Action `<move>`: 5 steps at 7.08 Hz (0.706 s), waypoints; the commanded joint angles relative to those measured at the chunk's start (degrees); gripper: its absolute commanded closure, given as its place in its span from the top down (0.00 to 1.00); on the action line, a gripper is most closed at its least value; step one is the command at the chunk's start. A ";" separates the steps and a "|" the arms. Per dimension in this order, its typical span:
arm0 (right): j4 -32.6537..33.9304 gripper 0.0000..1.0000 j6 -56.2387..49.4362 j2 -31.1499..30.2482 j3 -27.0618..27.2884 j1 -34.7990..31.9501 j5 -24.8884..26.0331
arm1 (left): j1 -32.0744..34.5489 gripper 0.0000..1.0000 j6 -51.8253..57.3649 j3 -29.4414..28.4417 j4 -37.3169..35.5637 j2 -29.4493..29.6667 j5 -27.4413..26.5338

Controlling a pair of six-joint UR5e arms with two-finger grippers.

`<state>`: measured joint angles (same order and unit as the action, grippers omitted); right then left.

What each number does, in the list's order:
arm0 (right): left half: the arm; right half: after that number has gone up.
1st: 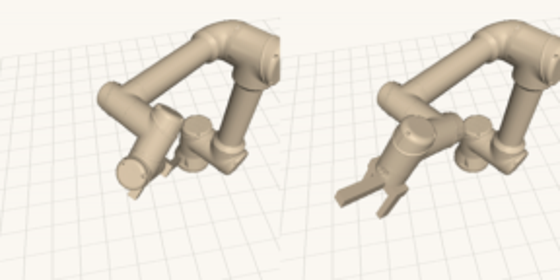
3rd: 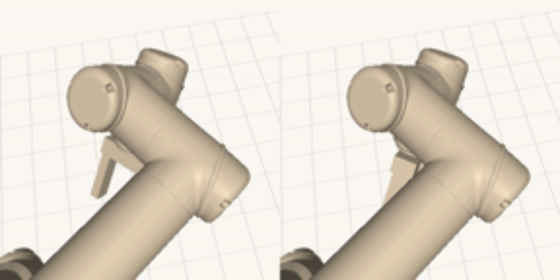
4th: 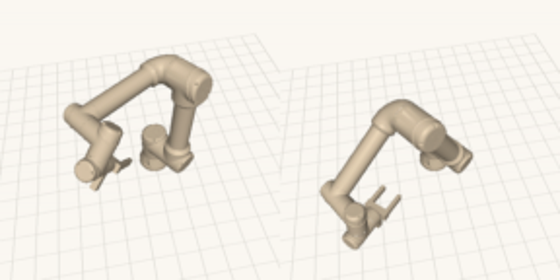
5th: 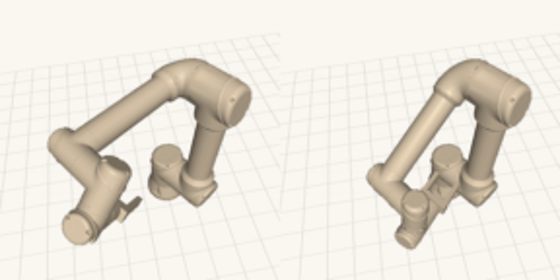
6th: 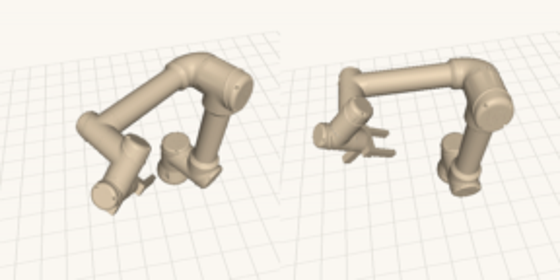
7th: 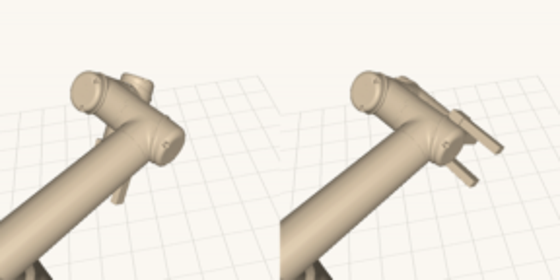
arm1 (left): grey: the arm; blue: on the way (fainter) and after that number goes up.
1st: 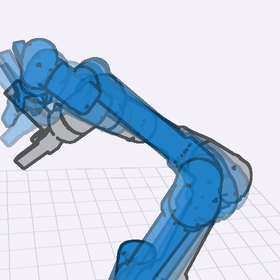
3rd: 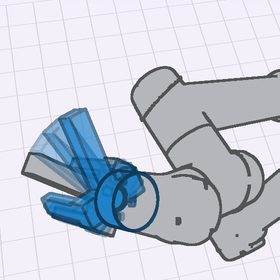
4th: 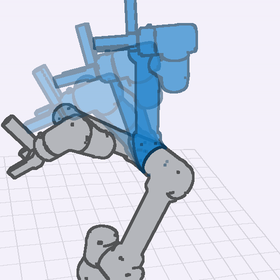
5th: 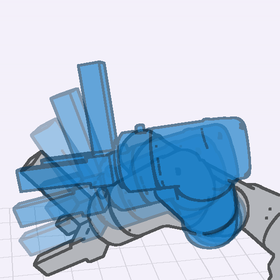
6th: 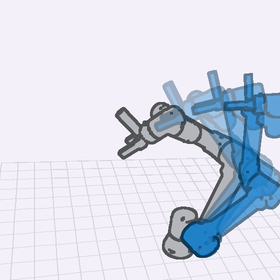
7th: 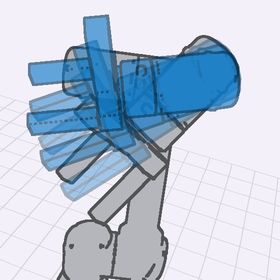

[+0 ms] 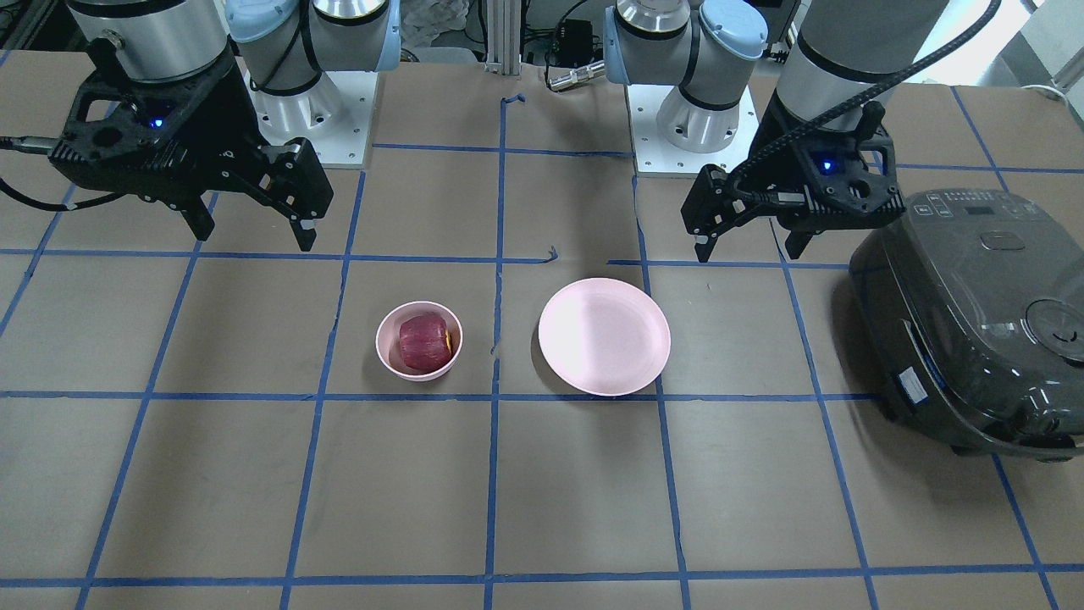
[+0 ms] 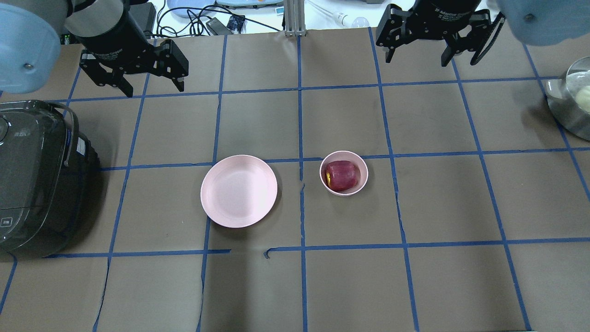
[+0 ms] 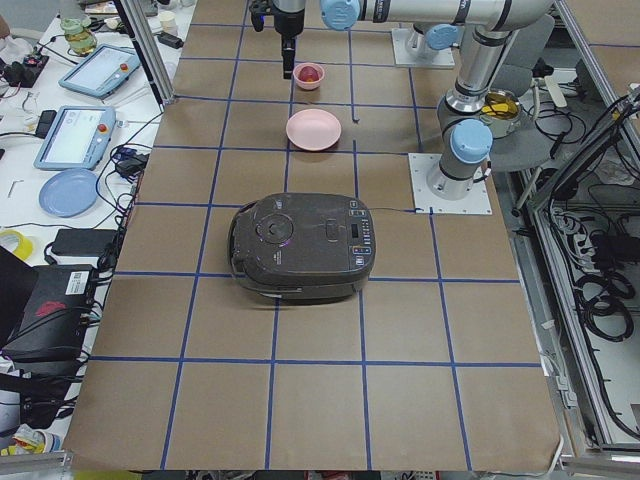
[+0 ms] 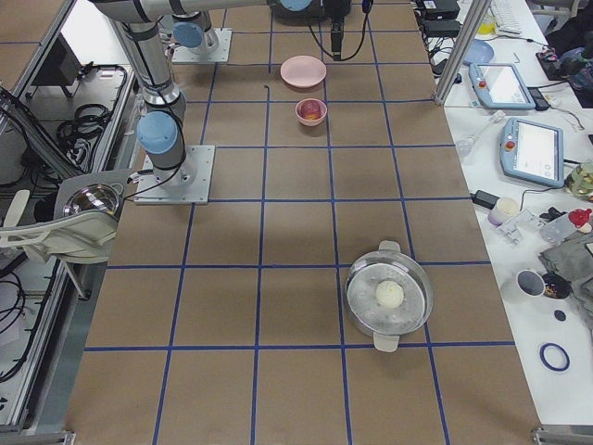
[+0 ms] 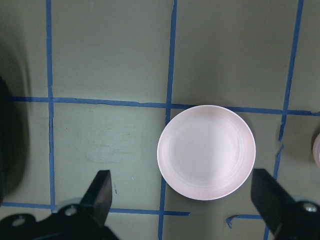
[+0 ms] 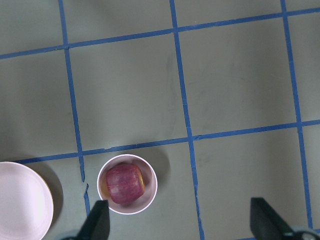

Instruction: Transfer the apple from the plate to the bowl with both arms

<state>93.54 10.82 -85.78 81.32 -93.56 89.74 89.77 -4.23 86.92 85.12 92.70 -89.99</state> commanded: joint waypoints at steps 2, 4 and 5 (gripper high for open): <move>-0.03 1.00 -0.01 0.00 0.06 -0.04 0.00 | -0.03 1.00 0.01 0.10 0.05 -0.06 0.08; -0.03 1.00 -0.01 0.00 0.06 -0.04 0.00 | -0.12 1.00 -0.08 0.18 0.05 -0.06 1.30; -0.03 1.00 -0.01 0.00 0.06 -0.04 0.00 | 0.05 1.00 -0.08 0.27 0.05 -0.06 1.22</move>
<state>93.51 10.81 -85.78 81.39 -93.60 89.74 89.72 -4.30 87.12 85.17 92.64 -89.00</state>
